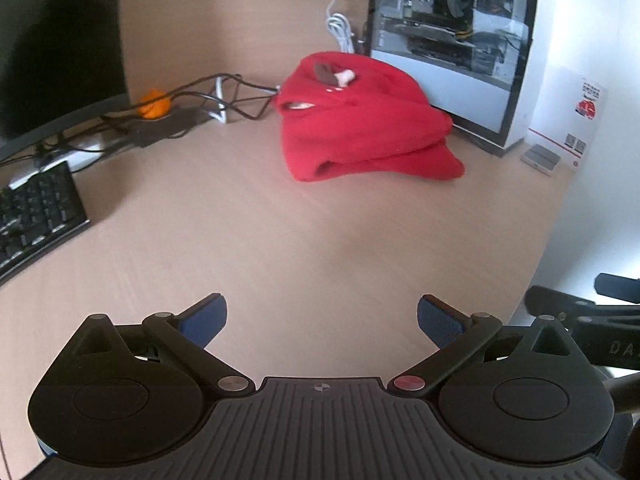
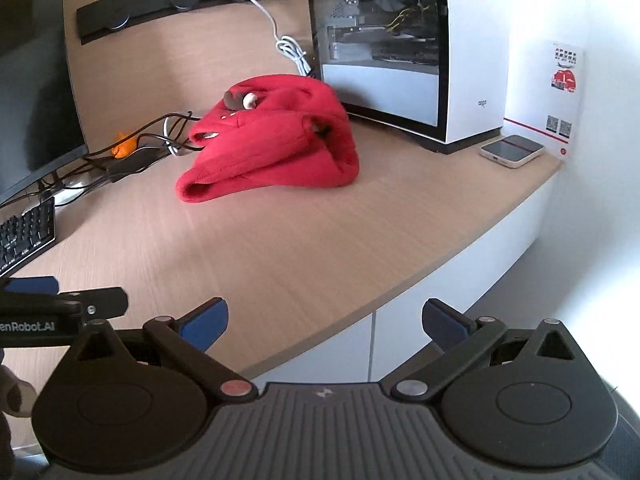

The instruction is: Fold clothes

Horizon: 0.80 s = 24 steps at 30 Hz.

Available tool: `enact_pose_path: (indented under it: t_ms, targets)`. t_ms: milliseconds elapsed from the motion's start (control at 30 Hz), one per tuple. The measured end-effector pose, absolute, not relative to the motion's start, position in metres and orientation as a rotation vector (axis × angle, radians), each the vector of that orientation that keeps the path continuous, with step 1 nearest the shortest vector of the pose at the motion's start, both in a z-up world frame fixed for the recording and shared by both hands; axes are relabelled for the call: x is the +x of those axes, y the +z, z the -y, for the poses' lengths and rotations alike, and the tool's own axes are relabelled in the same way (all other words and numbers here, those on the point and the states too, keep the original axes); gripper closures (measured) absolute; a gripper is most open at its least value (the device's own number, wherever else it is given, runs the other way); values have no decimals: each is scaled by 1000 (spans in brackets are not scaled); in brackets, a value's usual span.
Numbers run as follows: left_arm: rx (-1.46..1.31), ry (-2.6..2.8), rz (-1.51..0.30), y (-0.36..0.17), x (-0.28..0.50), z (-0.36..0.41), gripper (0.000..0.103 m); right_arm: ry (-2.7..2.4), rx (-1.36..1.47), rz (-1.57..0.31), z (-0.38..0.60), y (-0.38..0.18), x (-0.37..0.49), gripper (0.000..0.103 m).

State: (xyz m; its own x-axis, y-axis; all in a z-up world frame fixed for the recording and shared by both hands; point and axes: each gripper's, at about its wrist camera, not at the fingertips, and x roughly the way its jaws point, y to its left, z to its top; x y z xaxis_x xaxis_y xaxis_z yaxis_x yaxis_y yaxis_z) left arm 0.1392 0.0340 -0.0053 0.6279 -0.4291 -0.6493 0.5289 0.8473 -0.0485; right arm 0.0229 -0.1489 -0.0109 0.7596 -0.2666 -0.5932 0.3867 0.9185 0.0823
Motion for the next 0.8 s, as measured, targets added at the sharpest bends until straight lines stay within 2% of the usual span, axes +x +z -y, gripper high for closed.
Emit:
enact_pose_path:
  t_ms: [800]
  targets:
    - [156,-527,-698,1,139,-28,0,-304,184,-636,153,-13,32,0]
